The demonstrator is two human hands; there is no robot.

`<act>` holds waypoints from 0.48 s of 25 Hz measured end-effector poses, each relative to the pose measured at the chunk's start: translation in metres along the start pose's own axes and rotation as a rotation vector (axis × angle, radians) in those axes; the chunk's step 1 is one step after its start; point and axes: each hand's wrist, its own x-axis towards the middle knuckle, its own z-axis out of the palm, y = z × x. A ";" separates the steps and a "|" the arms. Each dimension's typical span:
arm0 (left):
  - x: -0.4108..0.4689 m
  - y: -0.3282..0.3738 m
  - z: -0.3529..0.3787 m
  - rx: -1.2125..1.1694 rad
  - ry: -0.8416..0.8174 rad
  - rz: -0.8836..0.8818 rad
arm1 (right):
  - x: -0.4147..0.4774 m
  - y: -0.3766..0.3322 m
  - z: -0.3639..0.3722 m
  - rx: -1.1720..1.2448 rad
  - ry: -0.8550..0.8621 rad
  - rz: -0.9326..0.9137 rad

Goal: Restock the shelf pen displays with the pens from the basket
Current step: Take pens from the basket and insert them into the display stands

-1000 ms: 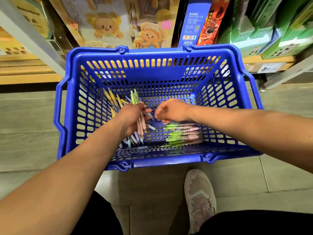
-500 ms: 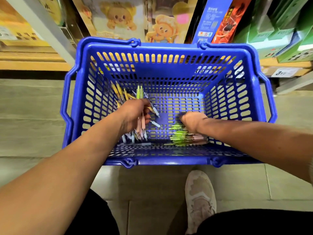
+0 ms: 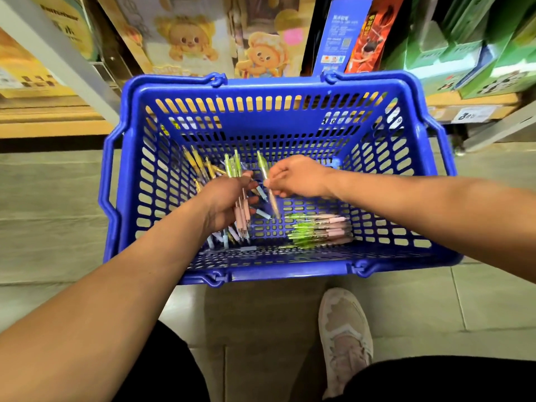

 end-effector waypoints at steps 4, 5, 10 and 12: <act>-0.002 0.002 0.007 -0.087 -0.109 -0.019 | 0.004 -0.014 0.026 0.314 0.053 -0.041; -0.002 0.002 0.006 -0.097 -0.114 -0.025 | 0.004 -0.014 0.028 0.339 0.061 -0.040; 0.002 0.003 -0.001 -0.065 -0.018 0.014 | 0.004 -0.003 0.017 0.525 -0.063 -0.013; 0.004 0.002 -0.002 -0.040 0.012 0.039 | 0.007 0.009 0.009 0.097 -0.056 0.023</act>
